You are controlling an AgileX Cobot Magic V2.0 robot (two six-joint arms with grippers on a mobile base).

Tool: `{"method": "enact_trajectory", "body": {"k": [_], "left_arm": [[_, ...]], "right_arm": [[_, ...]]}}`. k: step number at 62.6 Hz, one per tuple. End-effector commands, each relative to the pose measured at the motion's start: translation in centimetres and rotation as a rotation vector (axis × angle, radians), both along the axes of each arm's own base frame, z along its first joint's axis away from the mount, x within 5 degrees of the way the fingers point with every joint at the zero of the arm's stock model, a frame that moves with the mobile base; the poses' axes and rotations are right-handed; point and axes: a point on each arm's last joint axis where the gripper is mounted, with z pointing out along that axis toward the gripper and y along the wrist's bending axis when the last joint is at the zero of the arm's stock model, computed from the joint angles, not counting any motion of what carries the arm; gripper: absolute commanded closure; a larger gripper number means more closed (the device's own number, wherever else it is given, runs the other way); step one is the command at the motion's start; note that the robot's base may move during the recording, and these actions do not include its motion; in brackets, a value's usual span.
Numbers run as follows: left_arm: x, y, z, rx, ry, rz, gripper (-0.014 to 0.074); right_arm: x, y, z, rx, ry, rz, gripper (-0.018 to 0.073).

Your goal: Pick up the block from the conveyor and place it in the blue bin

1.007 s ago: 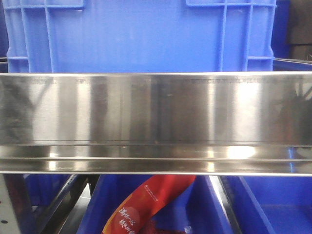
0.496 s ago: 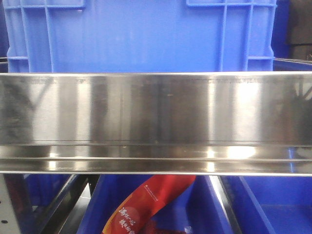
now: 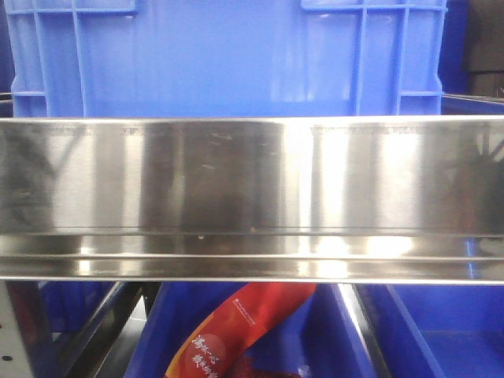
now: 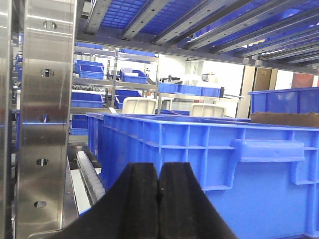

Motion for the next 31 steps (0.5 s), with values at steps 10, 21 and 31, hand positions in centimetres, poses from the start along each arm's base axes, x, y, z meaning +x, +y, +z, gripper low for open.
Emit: {"method": "enact_trajectory", "body": {"k": [10, 21, 31], "left_arm": [[0.7, 0.5, -1.4, 0.03, -0.07, 0.114, 0.0708], [1.8, 0.8, -5.1, 0.068, 0.063, 0.24, 0.0708], [2.2, 0.7, -7.2, 0.104, 0.113, 0.233, 0.0708]], "right_arm": [[-0.1, -0.1, 0.3, -0.003, -0.03, -0.008, 0.0721], [-0.1, -0.1, 0.3, -0.003, -0.03, -0.008, 0.0721], [-0.1, -0.1, 0.3, -0.003, -0.03, -0.008, 0.0721]]}}
